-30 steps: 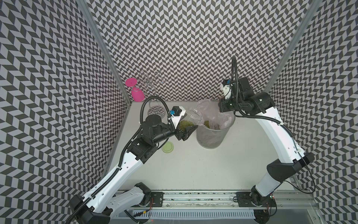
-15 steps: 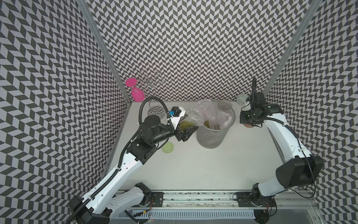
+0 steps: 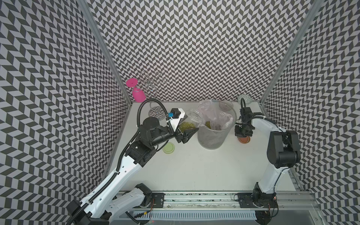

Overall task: Empty moldy mung beans from jars
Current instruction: Place the lid at the center of the board, then pour the moldy mung beans from the jar into the trash bin.

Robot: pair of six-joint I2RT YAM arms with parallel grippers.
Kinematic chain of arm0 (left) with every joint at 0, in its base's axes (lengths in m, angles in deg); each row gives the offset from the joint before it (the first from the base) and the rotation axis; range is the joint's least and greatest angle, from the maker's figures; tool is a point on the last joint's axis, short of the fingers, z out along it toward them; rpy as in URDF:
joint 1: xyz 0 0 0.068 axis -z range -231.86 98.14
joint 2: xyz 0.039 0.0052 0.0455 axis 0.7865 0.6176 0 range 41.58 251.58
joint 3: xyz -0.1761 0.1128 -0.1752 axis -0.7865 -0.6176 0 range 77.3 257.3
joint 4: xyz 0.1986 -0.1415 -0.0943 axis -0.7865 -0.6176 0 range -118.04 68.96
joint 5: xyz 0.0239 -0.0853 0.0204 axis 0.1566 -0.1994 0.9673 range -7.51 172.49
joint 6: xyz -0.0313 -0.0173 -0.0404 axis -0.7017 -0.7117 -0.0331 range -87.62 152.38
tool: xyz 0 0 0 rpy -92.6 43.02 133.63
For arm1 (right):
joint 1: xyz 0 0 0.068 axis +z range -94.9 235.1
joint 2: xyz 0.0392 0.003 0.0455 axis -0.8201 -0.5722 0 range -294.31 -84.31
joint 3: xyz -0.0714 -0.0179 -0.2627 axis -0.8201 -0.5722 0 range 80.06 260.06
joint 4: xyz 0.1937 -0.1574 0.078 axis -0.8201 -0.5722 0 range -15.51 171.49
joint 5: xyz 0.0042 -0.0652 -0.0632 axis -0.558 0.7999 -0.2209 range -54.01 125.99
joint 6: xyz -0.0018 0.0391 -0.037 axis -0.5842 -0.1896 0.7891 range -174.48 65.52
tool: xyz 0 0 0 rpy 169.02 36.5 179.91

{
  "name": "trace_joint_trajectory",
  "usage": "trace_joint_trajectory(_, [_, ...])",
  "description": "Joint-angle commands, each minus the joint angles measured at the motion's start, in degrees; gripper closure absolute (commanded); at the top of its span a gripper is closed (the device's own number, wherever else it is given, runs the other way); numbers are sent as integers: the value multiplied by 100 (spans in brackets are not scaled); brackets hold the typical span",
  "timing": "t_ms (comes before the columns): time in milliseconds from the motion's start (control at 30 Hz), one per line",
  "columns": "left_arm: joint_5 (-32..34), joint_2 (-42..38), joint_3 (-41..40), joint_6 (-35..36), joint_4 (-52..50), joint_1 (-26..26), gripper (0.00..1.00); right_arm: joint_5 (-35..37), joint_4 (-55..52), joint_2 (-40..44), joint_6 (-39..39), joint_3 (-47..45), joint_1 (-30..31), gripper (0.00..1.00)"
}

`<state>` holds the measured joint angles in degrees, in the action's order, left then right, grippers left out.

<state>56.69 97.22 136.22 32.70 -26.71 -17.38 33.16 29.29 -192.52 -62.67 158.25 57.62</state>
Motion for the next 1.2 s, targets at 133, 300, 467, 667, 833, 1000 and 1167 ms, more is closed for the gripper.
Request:
trace_joint_trajectory(133, [-69, -175, 34, -10, 439, 33, 92, 214, 96, -443, -105, 198, 38, 65])
trace_joint_trajectory(300, [22, -65, 169, 136, 154, 33, 92, 385, 37, 34, -184, 314, 38, 38])
trace_joint_trajectory(467, [127, 275, 518, 297, -222, 33, 92, 305, -343, 815, -140, 1041, 77, 36])
trace_joint_trajectory(667, [40, 1045, 1454, 528, -904, 33, 92, -373, -467, 1485, 109, 2173, 166, 33])
trace_joint_trajectory(833, [161, 1780, 2542, 976, -1733, 33, 92, -1437, -29, 1827, 406, 2787, 426, 32])
trace_joint_trajectory(1000, [136, 2575, 3539, 1495, -2651, 87, 92, -2911, 314, 1832, 483, 3209, 710, 31])
trace_joint_trajectory(1167, [257, 3134, 4235, 1867, -3228, 173, 92, -4526, 912, 1865, 393, 3039, 813, 31])
